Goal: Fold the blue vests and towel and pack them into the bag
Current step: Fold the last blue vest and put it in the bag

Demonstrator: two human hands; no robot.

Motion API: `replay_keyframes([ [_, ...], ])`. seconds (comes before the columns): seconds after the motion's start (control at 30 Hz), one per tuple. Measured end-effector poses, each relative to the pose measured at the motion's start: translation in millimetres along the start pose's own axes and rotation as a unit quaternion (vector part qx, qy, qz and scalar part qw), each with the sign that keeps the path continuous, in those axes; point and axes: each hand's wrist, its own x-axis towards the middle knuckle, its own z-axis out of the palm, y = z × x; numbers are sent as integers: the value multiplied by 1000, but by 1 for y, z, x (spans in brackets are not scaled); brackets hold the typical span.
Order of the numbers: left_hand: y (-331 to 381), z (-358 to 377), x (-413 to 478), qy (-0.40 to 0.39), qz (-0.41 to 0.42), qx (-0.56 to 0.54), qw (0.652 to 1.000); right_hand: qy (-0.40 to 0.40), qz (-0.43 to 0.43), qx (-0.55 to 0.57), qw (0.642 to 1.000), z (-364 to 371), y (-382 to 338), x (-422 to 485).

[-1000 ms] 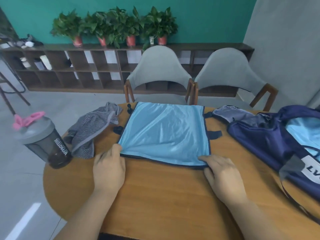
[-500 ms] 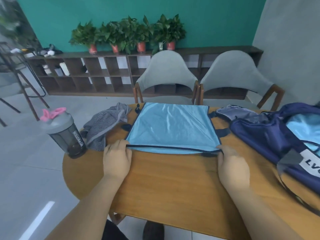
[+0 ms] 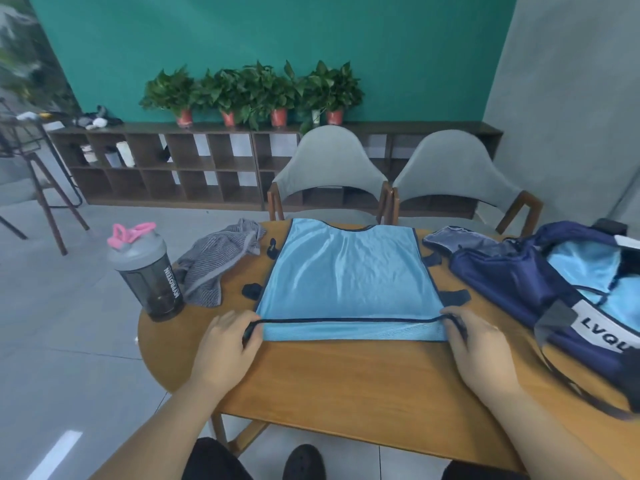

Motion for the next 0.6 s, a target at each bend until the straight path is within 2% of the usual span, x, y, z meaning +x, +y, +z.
replay_keyframes([
  [0.17, 24, -7, -9, 48, -76, -163, 982, 44, 38, 91, 994, -18, -16, -21],
  [0.27, 40, -15, -14, 76, -124, -222, 964, 67, 60, 134, 987, -27, -26, -34],
  [0.43, 60, -38, -23, 85, -138, -249, 955, 115, 82, 149, 979, -45, -39, -42],
  [0.6, 53, -42, 12, 39, -194, -266, 944, 74, 104, 124, 984, -58, -50, -10],
])
